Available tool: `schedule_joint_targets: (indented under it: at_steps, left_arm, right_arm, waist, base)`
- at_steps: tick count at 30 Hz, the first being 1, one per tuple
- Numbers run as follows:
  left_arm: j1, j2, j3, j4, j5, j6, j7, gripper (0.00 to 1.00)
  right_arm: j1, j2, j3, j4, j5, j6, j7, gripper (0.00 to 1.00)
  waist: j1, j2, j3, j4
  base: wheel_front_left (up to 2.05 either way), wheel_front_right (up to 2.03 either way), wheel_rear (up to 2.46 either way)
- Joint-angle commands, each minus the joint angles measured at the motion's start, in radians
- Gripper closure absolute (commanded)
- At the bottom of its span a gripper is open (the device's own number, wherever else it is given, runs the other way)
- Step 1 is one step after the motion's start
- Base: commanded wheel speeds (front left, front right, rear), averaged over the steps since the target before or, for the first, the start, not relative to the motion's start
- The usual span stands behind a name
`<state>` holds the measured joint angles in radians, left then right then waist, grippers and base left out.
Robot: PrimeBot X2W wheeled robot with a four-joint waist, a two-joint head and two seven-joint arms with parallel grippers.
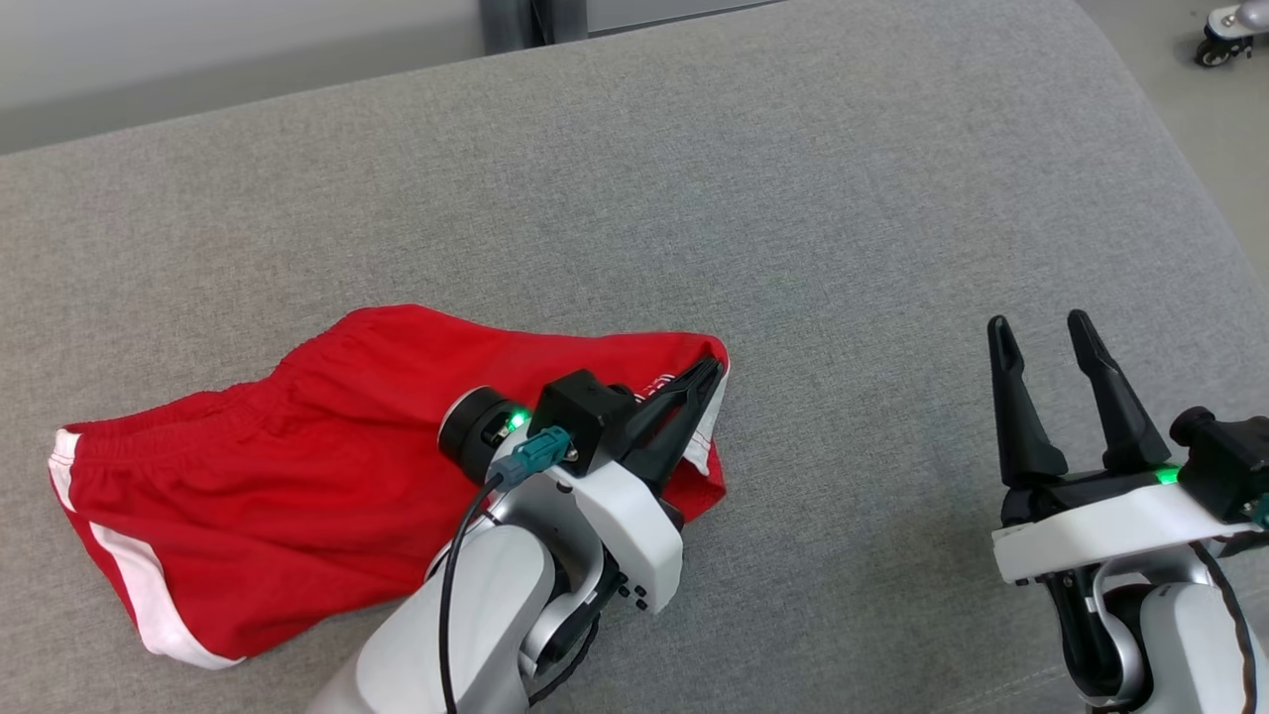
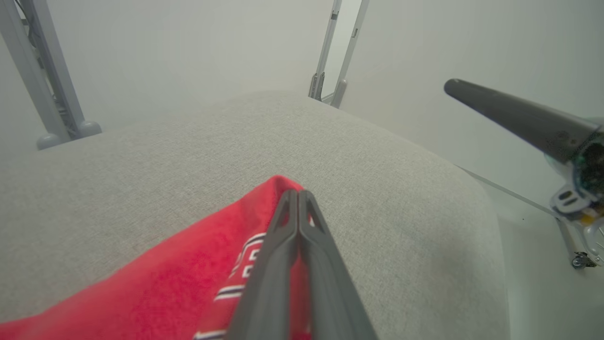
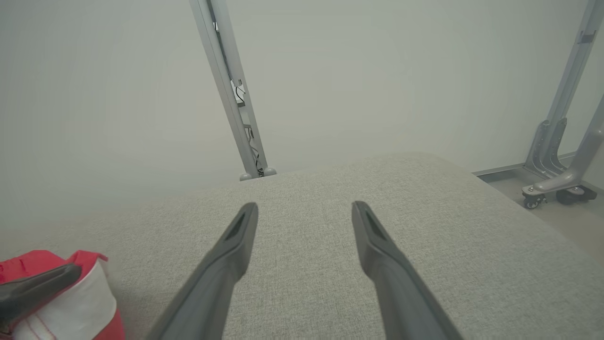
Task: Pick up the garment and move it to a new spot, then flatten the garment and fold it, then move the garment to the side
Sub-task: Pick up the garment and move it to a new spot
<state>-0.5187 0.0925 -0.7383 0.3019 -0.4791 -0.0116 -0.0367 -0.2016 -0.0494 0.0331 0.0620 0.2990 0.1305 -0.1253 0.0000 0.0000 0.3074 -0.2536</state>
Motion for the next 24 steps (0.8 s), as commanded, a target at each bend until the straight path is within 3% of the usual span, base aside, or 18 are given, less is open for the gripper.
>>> schedule_joint_targets:
  at_steps: [1, 2, 3, 4, 5, 13, 24]
  left_arm:
    - [-0.023, 0.001, 0.0, 0.01, -0.001, -0.007, -0.016, 1.0]
    - [-0.031, -0.001, -0.005, 0.03, 0.009, -0.011, -0.034, 1.0]
    - [-0.034, -0.004, -0.009, 0.049, 0.014, -0.015, -0.049, 0.81]
    - [-0.035, -0.008, -0.013, 0.064, 0.012, -0.017, -0.063, 0.52]
    - [-0.04, -0.011, -0.014, 0.075, 0.013, -0.018, -0.079, 0.0]
    - [-0.038, 0.003, 0.021, 0.069, 0.02, 0.013, -0.175, 0.0]
    - [0.034, 0.143, 0.2, -0.056, -0.003, 0.112, -0.221, 0.0]
  right_arm:
    - [-0.012, -0.004, -0.003, 0.006, 0.002, 0.0, -0.012, 0.0]
    - [-0.012, -0.004, -0.003, 0.011, 0.005, 0.0, -0.014, 0.0]
    - [-0.012, -0.004, -0.003, 0.016, 0.007, 0.0, -0.019, 0.0]
    - [-0.011, -0.004, -0.005, 0.023, 0.007, 0.0, -0.022, 0.0]
    - [-0.009, -0.004, -0.007, 0.029, 0.006, 0.0, -0.024, 0.0]
    - [-0.003, -0.004, -0.021, 0.051, -0.004, 0.0, -0.035, 0.0]
    - [0.022, -0.004, -0.03, 0.033, -0.038, 0.0, -0.014, 0.0]
  waist:
    - [0.0, 0.0, 0.0, -0.001]
    - [0.0, 0.0, -0.001, -0.001]
    - [0.0, 0.0, -0.002, 0.001]
    - [0.0, 0.0, -0.005, 0.003]
    - [0.0, 0.0, -0.009, 0.006]
    - [0.0, 0.0, -0.055, 0.047]
    - [0.0, 0.0, -0.109, 0.129]
  base:
    - [0.0, 0.0, 0.0]
    - [0.0, 0.0, 0.0]
    - [0.0, 0.0, 0.0]
    - [0.0, 0.0, 0.0]
    - [0.0, 0.0, 0.0]
    - [0.0, 0.0, 0.0]
    - [0.0, 0.0, 0.0]
